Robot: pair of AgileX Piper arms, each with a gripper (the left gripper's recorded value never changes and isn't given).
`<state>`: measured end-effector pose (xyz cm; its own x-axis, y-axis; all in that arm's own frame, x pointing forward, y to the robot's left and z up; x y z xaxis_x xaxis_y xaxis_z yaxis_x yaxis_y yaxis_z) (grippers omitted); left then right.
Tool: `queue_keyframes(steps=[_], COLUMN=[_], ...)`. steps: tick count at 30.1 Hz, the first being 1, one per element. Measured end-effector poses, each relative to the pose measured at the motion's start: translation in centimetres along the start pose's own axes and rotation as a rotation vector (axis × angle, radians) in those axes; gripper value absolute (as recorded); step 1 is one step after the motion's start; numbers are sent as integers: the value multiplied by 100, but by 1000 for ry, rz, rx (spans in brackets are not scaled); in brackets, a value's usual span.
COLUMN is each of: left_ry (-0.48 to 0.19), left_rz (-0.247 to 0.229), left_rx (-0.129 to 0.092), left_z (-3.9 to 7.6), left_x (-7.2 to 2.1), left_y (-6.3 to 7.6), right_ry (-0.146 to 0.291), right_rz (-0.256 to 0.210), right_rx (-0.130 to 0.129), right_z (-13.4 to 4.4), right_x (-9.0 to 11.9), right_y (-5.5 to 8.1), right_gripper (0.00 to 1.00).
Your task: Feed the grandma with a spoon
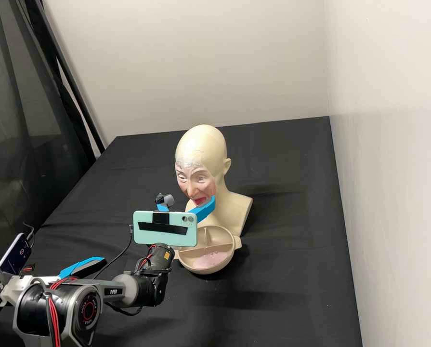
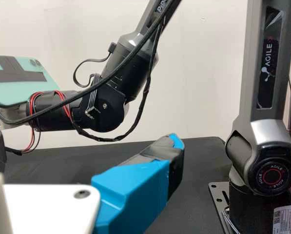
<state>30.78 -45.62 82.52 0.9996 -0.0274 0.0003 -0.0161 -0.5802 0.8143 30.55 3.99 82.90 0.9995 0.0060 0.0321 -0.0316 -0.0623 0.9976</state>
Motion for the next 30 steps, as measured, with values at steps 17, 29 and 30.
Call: queue_keyframes(steps=[17, 29, 30], left_ry=[3, 137, 148], left_rz=[-6, -111, -112], left_rx=[0, -51, -56], left_z=[-8, -407, -438], left_x=[-13, -184, -191], left_y=[-16, -285, -290], right_ry=[0, 0, 0], right_rz=[0, 0, 0], right_rx=[0, 0, 0], right_z=[0, 0, 0], right_x=[0, 0, 0], right_y=[0, 0, 0], right_gripper=[100, 100, 100])
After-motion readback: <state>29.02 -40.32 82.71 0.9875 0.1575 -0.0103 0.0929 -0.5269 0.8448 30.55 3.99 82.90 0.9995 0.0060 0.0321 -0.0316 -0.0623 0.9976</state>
